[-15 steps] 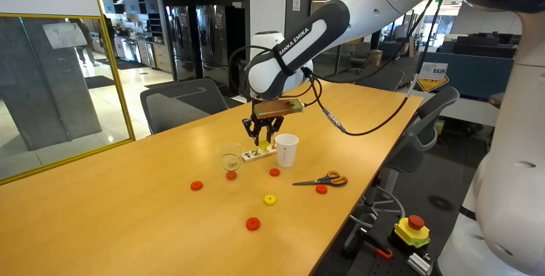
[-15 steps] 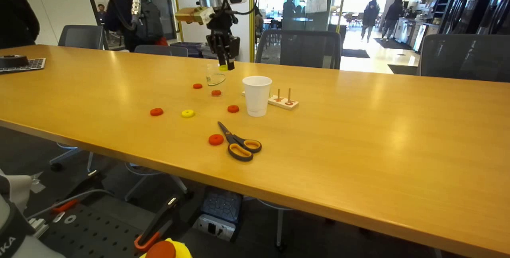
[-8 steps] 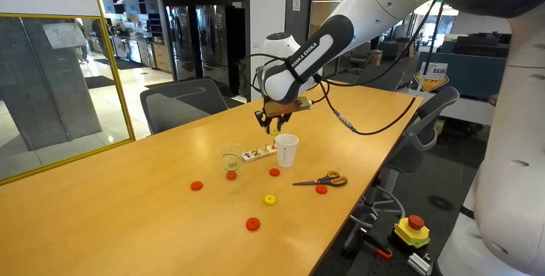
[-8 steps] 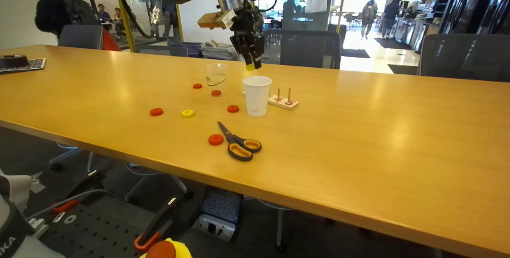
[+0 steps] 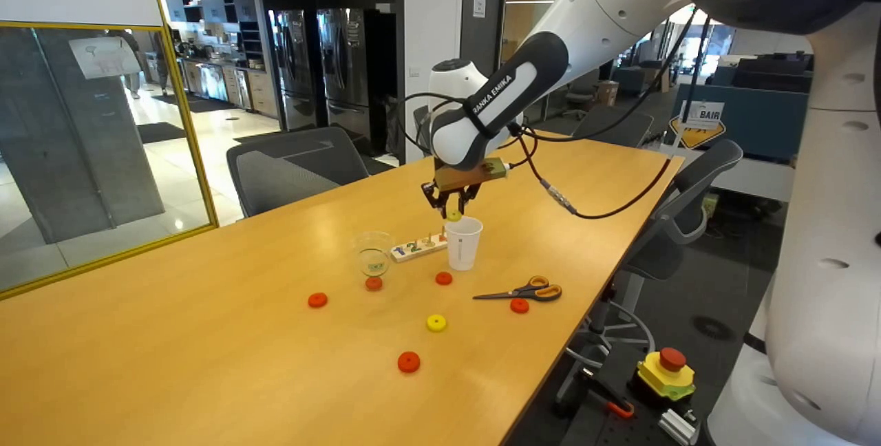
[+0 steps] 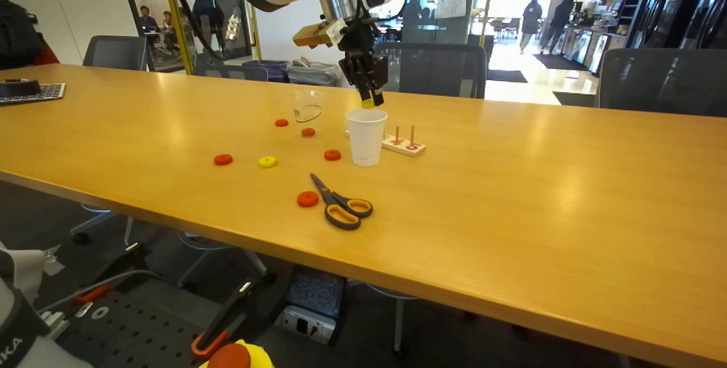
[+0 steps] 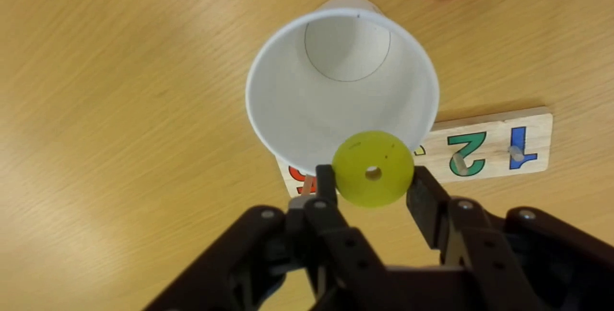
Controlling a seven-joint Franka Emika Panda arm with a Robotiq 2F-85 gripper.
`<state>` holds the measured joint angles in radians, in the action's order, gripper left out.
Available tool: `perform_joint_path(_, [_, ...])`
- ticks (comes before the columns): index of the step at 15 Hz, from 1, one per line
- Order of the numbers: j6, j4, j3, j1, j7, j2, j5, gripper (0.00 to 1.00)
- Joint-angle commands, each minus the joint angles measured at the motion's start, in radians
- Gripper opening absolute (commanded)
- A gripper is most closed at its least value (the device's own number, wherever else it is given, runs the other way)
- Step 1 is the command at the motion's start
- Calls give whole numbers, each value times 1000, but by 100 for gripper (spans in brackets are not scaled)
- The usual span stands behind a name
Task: Pick up the coloured tiles and put them in the cups
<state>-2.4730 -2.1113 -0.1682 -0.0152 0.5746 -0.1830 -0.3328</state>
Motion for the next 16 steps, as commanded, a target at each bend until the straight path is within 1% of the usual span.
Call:
perform_joint_path(1, [50, 39, -1, -5, -7, -12, 11, 23])
perform_joint_path(5, [96, 53, 1, -8, -14, -20, 19, 23])
perform_joint_path(6, [103, 55, 1, -8, -12, -22, 19, 30])
perform_joint_path(7, [111, 59, 0, -8, -8, -23, 17, 67])
perform_joint_path(8, [115, 59, 1, -8, -8, -23, 20, 69])
perform_joint_path(9, [116, 59, 2, -9, -7, -22, 24, 75])
perform_joint_path(10, [105, 54, 7, -10, -21, -15, 39, 84])
perform_joint_path(12, [71, 54, 11, 1, 2, -6, 24, 97])
perform_joint_path(13, [70, 61, 18, 5, -2, -4, 30, 100])
perform_joint_path(16, [25, 77, 53, 23, -20, 2, 63, 100])
